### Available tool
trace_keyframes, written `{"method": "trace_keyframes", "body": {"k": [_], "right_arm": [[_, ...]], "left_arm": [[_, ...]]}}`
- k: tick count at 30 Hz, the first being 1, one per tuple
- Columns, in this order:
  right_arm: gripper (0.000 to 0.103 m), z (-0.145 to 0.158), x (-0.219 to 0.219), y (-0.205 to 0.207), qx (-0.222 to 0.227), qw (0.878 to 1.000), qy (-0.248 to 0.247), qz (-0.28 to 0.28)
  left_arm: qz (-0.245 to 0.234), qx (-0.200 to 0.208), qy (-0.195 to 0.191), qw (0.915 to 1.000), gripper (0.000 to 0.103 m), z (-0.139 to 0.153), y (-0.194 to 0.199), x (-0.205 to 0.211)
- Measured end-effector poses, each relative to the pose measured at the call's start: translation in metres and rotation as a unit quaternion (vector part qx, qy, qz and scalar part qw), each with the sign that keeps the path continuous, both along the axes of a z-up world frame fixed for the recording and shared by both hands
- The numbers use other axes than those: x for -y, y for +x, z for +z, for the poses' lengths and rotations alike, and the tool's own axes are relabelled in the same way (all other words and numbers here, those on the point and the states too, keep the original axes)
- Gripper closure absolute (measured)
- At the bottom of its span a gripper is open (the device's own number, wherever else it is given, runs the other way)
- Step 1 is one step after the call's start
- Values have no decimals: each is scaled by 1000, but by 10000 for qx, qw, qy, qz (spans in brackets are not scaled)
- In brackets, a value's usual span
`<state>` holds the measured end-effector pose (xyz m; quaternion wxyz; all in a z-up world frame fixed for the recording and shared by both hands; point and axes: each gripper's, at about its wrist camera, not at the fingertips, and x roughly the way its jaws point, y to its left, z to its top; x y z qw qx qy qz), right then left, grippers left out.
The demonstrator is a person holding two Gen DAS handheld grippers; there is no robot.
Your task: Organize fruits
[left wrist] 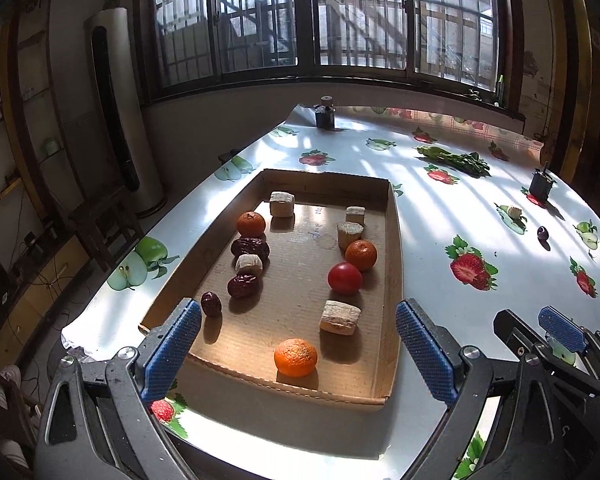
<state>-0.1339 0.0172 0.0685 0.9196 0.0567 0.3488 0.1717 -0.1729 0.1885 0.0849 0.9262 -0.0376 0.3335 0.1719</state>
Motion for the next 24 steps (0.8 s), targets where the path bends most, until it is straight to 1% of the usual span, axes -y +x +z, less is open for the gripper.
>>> {"method": "trace_keyframes", "body": {"k": [15, 24], "right_arm": [[33, -6, -4, 2, -60, 9999, -92, 61], [33, -10, -10, 2, -94, 9997, -148, 157]], "left_arm": [[103, -116, -95, 9998, 5, -8, 4, -11], [181, -105, -91, 9997, 5, -10, 5, -14]]}}
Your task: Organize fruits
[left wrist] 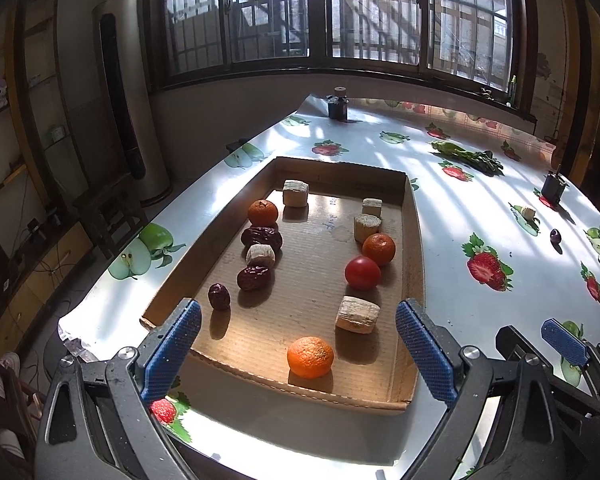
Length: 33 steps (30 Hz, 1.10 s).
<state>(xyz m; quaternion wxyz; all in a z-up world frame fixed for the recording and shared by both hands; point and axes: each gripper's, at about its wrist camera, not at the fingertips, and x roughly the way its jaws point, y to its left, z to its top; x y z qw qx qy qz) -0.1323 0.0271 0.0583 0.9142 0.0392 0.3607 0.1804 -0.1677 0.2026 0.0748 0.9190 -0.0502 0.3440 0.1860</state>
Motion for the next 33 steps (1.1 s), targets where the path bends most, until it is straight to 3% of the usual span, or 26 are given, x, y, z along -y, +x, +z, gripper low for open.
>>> {"method": "trace_keyframes", "body": {"k": [7, 14, 22, 33], "right_arm": [[33, -1, -5, -3, 26, 10000, -67, 60], [31, 1, -12, -9, 147, 9996, -171, 140], [29, 5, -17, -16, 357, 9986, -306, 228], [28, 6, -29, -23, 493, 9970, -474, 362]], "left_arm": [[77, 65, 68, 9999, 5, 0, -2, -2], [465, 571, 603, 9955, 5, 12, -16, 4], [859, 788, 327, 9926, 1, 16, -31, -12], [767, 516, -42, 9957, 0, 6, -25, -21]]}}
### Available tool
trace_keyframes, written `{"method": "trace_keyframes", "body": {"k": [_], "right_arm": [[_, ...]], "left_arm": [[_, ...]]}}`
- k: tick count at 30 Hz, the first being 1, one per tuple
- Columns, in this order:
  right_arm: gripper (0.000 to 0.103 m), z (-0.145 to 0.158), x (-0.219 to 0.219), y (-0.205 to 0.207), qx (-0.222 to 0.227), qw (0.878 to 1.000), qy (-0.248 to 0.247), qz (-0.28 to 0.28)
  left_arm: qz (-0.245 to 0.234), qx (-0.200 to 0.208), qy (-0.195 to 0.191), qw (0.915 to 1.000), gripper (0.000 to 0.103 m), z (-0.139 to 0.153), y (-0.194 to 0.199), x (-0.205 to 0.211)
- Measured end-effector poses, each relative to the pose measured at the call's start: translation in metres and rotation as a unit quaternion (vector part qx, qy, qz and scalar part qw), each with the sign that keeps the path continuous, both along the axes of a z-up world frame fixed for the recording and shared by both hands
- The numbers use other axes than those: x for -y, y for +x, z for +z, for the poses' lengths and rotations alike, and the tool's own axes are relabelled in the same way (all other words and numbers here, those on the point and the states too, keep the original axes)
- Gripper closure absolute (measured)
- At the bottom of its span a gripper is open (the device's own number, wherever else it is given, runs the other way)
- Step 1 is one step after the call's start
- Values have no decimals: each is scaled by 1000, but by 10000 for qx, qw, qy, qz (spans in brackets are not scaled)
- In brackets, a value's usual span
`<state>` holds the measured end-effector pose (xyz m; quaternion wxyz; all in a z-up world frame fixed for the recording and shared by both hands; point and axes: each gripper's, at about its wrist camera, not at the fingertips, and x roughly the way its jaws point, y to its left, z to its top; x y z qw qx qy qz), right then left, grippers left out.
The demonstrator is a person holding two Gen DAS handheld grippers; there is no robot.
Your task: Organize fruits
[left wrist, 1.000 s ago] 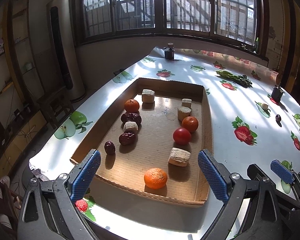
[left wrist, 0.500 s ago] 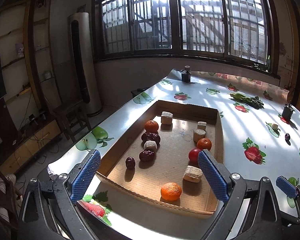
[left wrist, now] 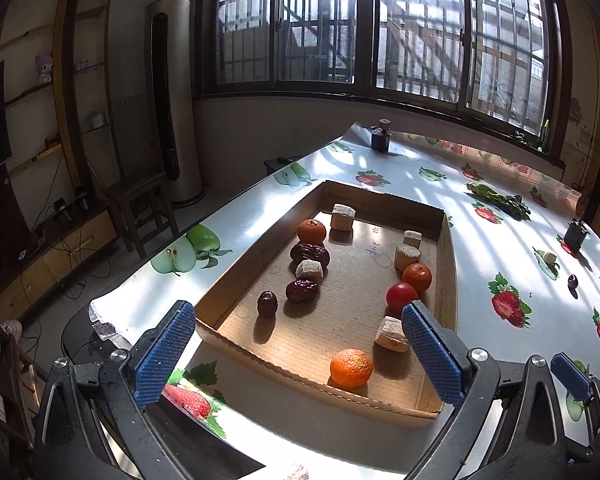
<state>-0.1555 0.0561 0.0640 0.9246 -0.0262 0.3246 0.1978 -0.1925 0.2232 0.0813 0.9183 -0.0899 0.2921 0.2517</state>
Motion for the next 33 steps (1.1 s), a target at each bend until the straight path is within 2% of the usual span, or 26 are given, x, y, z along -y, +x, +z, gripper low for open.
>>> {"method": "trace_keyframes", "body": {"k": [19, 33], "right_arm": [[25, -2, -10, -5, 72, 9997, -140, 161], [24, -3, -21, -7, 32, 9993, -211, 303]], "left_arm": [[-16, -234, -266, 9994, 0, -11, 6, -9], [-93, -244, -397, 9989, 0, -11, 3, -17]]}}
